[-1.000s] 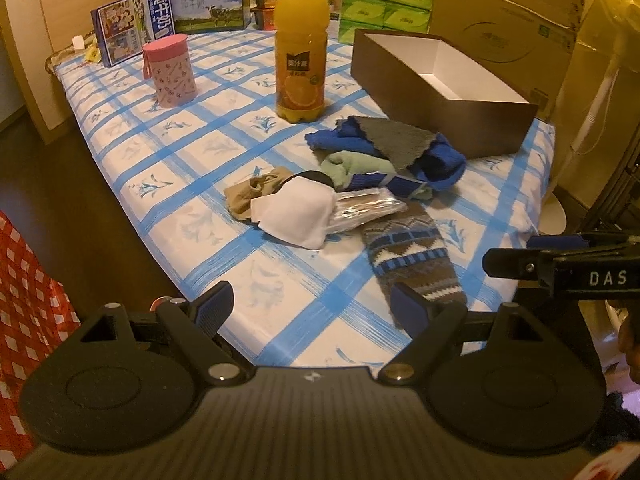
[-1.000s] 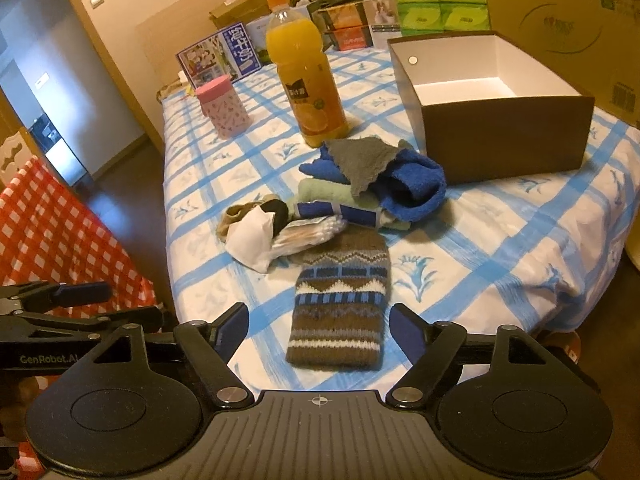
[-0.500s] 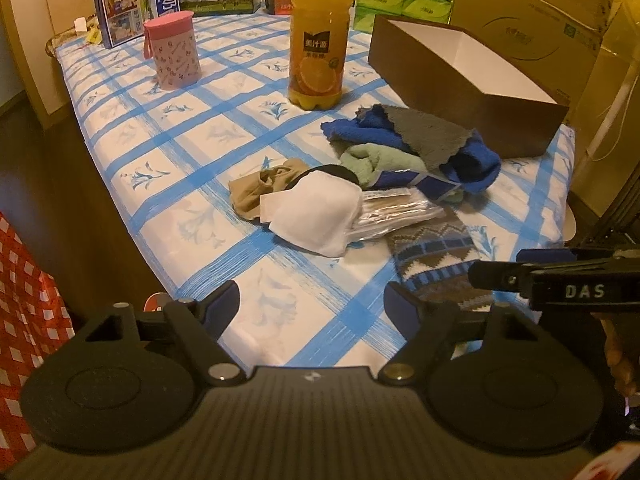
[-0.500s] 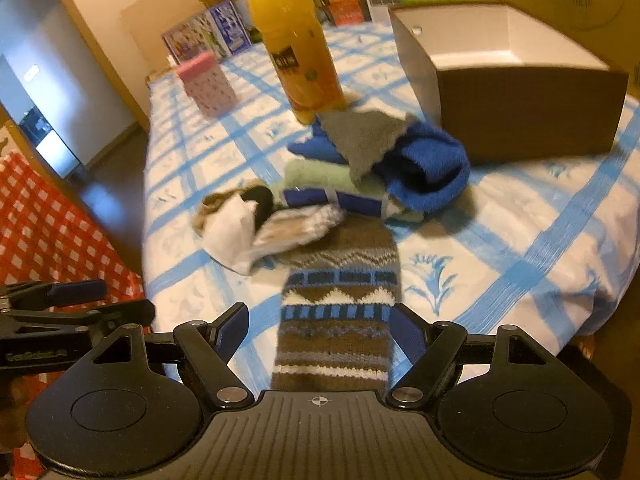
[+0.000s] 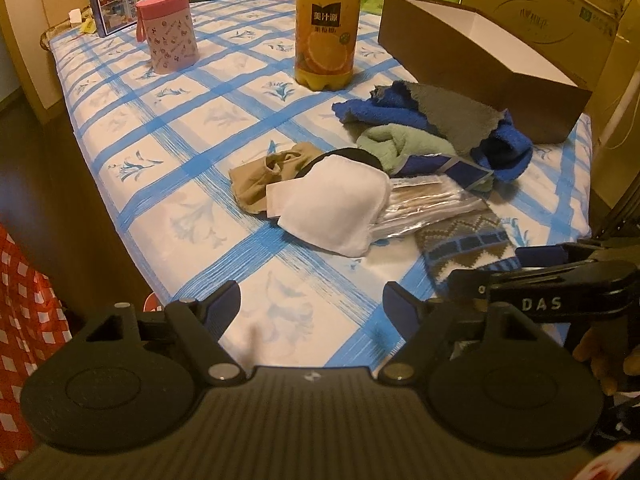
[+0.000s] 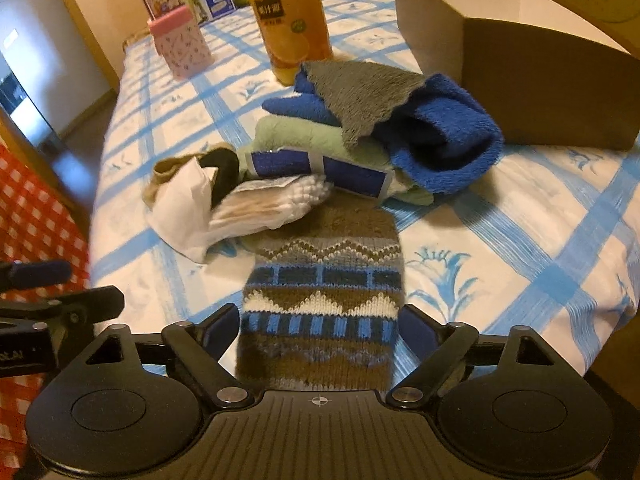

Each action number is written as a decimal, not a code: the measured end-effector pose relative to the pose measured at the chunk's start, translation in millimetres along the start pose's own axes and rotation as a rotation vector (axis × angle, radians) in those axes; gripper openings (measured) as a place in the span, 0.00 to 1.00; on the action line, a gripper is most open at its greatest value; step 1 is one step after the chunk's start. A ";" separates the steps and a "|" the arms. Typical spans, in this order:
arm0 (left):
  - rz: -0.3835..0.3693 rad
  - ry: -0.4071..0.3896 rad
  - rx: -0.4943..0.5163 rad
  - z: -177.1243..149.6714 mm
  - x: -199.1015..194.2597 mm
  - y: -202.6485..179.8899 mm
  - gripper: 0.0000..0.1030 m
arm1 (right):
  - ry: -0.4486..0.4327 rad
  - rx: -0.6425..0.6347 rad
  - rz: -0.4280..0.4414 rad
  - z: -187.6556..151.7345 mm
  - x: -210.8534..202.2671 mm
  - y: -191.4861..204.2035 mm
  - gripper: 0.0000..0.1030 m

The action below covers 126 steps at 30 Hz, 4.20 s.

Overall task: Organize soft objects
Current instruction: 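Move the right tool toward the striped knit sock and close on it, then grasp the white pad with the left tool while the right tool holds the sock, then carry the sock and pad into the open box and open both tools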

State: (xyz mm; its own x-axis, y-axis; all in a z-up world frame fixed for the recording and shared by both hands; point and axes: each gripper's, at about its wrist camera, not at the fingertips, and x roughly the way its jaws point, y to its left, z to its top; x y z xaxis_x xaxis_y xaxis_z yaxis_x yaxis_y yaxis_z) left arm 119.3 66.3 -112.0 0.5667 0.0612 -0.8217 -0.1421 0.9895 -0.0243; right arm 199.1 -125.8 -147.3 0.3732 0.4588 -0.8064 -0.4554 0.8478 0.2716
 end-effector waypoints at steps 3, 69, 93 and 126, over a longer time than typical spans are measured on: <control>0.005 0.005 0.007 0.9 6.1 0.7 0.74 | 0.004 -0.022 -0.022 0.5 8.8 4.0 0.86; -0.073 -0.104 0.097 38.7 53.5 -42.3 0.24 | -0.010 0.079 0.032 -3.4 -3.4 -37.0 0.29; -0.082 -0.177 0.005 27.4 1.2 -3.7 0.02 | -0.050 0.103 0.023 -6.2 -26.3 -50.6 0.29; -0.219 -0.331 0.079 87.6 -58.1 -33.6 0.01 | -0.240 0.019 0.034 48.4 -118.3 -81.4 0.29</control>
State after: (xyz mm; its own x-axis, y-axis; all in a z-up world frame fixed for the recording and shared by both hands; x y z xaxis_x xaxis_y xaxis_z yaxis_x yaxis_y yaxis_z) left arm 162.2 40.9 -13.5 0.8092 -0.1258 -0.5739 0.0665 0.9901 -0.1234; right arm 231.1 -236.2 -48.5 0.5398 0.5356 -0.6494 -0.4564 0.8345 0.3088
